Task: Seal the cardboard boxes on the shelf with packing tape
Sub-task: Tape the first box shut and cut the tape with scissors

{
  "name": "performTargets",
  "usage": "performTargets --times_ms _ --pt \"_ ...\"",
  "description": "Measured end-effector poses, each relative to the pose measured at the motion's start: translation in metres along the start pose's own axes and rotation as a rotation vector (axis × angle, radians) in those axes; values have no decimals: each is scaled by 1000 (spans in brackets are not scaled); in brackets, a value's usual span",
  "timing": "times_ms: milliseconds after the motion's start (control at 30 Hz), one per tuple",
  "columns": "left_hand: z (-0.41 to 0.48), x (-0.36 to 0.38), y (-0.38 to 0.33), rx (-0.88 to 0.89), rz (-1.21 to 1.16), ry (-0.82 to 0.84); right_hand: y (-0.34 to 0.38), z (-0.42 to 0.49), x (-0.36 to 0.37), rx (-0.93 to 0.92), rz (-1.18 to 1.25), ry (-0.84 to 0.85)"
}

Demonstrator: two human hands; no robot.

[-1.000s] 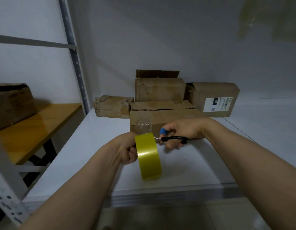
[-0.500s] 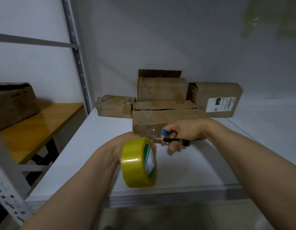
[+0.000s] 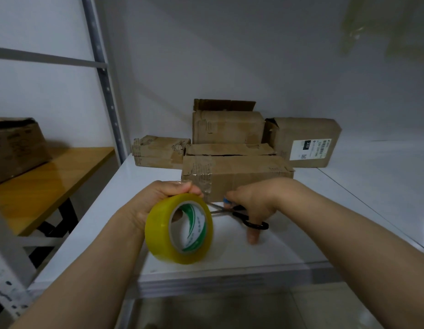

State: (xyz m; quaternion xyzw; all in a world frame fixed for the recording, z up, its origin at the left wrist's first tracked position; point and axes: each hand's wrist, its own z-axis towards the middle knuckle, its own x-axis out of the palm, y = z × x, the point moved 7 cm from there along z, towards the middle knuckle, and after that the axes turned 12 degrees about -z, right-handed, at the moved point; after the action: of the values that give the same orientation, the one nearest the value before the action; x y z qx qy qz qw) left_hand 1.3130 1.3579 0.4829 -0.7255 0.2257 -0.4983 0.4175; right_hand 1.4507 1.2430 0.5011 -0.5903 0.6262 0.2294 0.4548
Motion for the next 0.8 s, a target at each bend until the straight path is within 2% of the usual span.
performTargets --times_ms 167,233,400,600,700,800 --pt "1 -7 3 27 -50 -81 6 0 -12 112 -132 -205" --pt "0 -6 5 22 -57 -63 13 3 -13 102 -176 -225" --pt "4 13 12 -96 68 99 12 7 -1 99 89 -72" --pt "12 41 18 -267 294 144 17 12 0 83 239 67" --pt "14 49 26 -360 350 160 10 8 0 60 384 140" --pt "17 46 32 -373 338 161 4 -6 1 -28 595 175"
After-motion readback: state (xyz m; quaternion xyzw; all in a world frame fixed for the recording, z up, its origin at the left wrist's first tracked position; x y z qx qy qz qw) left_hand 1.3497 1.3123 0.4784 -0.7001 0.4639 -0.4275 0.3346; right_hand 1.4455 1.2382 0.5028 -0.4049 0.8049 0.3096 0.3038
